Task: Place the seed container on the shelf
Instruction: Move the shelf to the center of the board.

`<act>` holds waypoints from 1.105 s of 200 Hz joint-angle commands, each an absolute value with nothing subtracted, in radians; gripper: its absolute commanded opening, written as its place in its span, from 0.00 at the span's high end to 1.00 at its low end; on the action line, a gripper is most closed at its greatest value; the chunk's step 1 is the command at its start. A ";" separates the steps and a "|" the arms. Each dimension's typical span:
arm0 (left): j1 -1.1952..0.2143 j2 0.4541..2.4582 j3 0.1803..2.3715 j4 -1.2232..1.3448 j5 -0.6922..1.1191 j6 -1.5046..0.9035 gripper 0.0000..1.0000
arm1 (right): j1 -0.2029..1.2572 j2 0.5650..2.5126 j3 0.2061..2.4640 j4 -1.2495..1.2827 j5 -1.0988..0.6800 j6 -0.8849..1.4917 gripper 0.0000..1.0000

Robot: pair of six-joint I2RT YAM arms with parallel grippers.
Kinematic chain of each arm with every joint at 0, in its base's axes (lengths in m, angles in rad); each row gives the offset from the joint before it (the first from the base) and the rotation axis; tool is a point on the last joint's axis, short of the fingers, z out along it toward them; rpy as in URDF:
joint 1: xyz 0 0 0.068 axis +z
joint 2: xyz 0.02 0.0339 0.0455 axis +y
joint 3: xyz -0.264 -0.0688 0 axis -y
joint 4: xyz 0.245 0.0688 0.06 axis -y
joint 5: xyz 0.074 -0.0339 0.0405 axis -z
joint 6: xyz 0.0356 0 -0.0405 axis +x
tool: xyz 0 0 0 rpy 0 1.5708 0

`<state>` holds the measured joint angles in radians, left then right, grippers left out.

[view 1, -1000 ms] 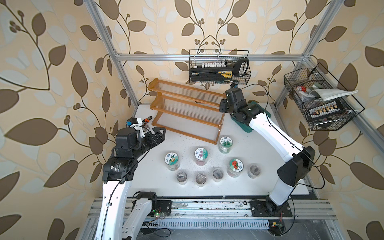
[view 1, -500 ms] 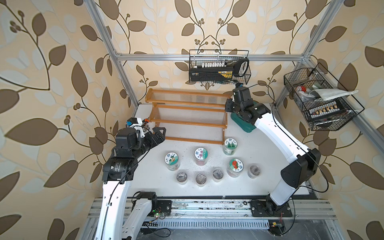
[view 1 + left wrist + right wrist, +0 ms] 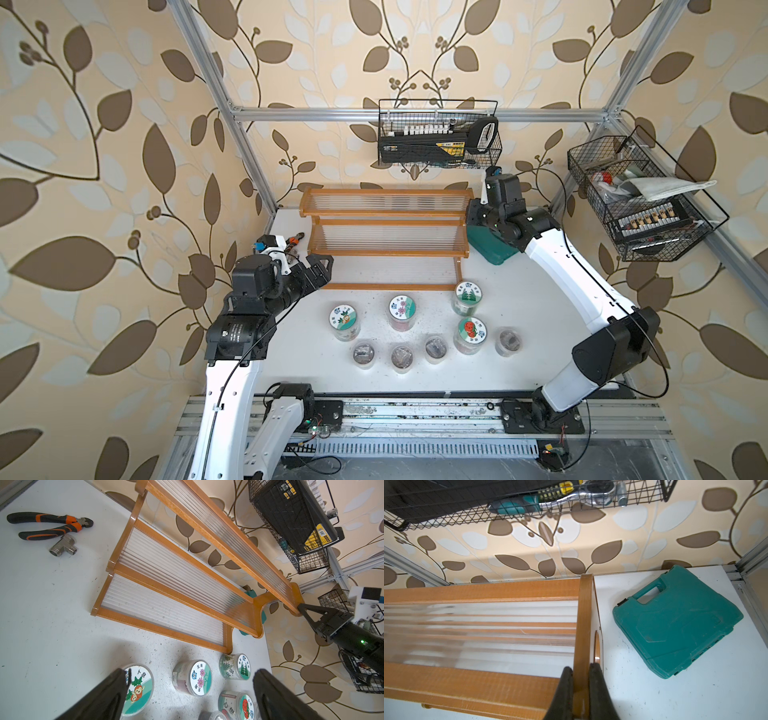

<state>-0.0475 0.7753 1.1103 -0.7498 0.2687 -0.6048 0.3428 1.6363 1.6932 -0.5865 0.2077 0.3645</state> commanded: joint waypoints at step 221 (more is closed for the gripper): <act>-0.054 0.804 1.103 -0.729 0.333 -0.589 0.02 | 0.158 1.522 1.630 -0.592 0.052 0.279 0.50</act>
<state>-0.0475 0.8040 1.1023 -0.7498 0.3008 -0.6048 0.1703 1.5562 1.6157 -0.5835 0.0807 0.2863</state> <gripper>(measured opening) 0.985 0.428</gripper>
